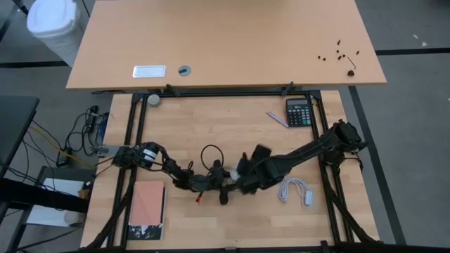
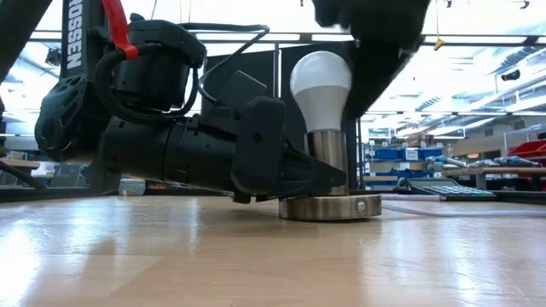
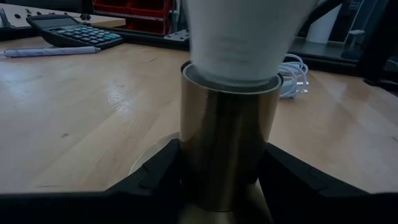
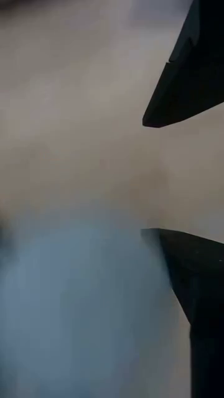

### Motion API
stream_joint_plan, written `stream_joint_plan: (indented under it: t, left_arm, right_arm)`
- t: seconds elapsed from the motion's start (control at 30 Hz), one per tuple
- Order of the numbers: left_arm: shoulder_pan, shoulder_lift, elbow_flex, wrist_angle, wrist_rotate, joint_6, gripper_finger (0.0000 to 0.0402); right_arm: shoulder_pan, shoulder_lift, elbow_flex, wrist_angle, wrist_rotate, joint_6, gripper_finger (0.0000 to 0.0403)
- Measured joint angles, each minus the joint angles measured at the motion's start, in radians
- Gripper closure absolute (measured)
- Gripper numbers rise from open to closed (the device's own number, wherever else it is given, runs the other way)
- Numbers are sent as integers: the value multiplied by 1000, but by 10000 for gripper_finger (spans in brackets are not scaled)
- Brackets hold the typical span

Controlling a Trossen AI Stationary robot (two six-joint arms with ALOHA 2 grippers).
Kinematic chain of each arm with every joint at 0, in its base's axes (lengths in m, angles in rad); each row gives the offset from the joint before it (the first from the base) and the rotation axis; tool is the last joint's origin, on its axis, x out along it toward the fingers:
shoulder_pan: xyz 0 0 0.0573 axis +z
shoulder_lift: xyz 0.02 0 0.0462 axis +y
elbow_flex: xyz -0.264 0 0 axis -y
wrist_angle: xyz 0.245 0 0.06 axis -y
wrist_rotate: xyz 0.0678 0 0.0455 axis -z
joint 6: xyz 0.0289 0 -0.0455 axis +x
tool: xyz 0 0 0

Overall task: Screw lightbulb
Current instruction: Remove the lightbulb from the lamp

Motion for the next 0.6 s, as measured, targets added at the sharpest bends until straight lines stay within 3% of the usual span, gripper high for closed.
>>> stream_joint_plan:
  t: [0.1, 0.17, 0.33, 0.5, 0.6]
  left_arm:
    - [0, 0, 0, 0, 1, 3, 212]
    - [-1, 0, 0, 0, 1, 3, 212]
    - [0, 0, -1, 0, 1, 3, 212]
    - [0, 0, -1, 0, 1, 3, 212]
    - [-1, 0, -2, 1, 1, 2, 212]
  right_arm:
    - [-14, -2, -1, -179, 129, 121, 114]
    - [-14, -3, -1, -233, 136, 152, 114]
    - [22, -2, -1, -89, -64, 23, 112]
    - [53, -2, -1, 129, -36, -64, 114]
    - [44, -2, -1, 149, 23, -83, 114]
